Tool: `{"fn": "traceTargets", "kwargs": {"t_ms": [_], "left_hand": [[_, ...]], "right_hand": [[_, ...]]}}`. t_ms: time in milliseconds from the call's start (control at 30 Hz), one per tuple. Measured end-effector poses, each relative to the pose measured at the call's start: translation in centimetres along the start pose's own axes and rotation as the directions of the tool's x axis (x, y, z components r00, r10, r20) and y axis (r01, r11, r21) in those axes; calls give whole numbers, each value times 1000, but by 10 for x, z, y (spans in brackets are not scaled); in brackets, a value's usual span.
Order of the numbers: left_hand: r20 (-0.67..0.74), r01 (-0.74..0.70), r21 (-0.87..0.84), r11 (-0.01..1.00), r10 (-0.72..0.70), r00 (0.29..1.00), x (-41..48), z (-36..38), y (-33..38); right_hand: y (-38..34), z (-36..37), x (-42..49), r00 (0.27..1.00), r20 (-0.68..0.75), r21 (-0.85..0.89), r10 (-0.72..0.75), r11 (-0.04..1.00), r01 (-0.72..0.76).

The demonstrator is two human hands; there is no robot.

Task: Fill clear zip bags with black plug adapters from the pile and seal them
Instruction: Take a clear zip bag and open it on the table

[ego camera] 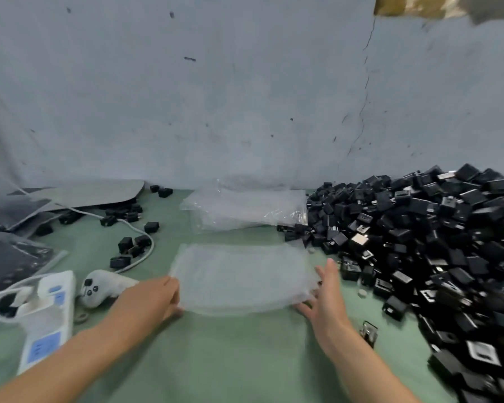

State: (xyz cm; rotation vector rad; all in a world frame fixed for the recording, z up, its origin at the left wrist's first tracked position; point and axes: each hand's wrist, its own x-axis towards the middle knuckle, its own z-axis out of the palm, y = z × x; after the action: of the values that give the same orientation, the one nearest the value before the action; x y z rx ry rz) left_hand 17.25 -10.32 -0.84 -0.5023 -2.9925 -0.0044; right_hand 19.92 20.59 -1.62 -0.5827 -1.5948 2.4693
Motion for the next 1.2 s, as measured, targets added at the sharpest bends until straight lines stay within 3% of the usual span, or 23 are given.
{"fn": "traceTargets", "kwargs": {"t_ms": [67,133,233,300,400,433,500,533,600,667,767,867,1000,1200], "left_hand": [[123,15,-65,998,-7,992,-13,-10,-2],[85,30,-140,990,-18,996,-25,-22,2],[-226,20,-416,909,-124,966,-56,-41,18],[-294,-57,-468,882,-95,951,-84,-44,25],[-328,-287,-269,919,193,925,-135,-32,31],[-263,-331,-199,923,275,925,-147,-33,30],[-162,-427,-68,902,412,897,-163,-33,26],[-136,-440,-99,893,425,895,-166,-30,24],[-182,-298,-316,901,251,951,-157,-30,18],[-239,-56,-483,874,-70,969,-128,-25,17],[-106,233,-543,807,-341,934,-64,-17,21],[31,372,-350,859,-387,922,-8,-7,30],[56,418,-106,902,-414,909,45,7,38],[256,586,-92,805,-549,795,92,5,30]], "right_hand": [[7,-13,-20,999,22,-286,-23,958,29],[9,-20,-35,999,26,-409,-45,911,52],[4,-28,-53,997,63,-244,36,970,-19],[-2,-34,-62,992,57,-165,110,981,-99],[-3,-47,-67,985,30,-157,171,974,-165],[-3,-49,-67,985,34,-166,169,973,-162],[-4,-54,-67,990,35,-328,134,937,-116],[-5,-55,-67,995,36,-467,96,882,-69],[-8,-57,-68,998,63,-664,16,747,30],[-11,-59,-67,997,70,-741,-19,668,65],[-9,-59,-70,994,88,-814,-71,570,113],[-6,-58,-69,987,111,-842,-118,517,157],[-4,-55,-66,957,203,-908,-205,325,263],[-2,-49,-50,932,276,-923,-236,204,325]]}}
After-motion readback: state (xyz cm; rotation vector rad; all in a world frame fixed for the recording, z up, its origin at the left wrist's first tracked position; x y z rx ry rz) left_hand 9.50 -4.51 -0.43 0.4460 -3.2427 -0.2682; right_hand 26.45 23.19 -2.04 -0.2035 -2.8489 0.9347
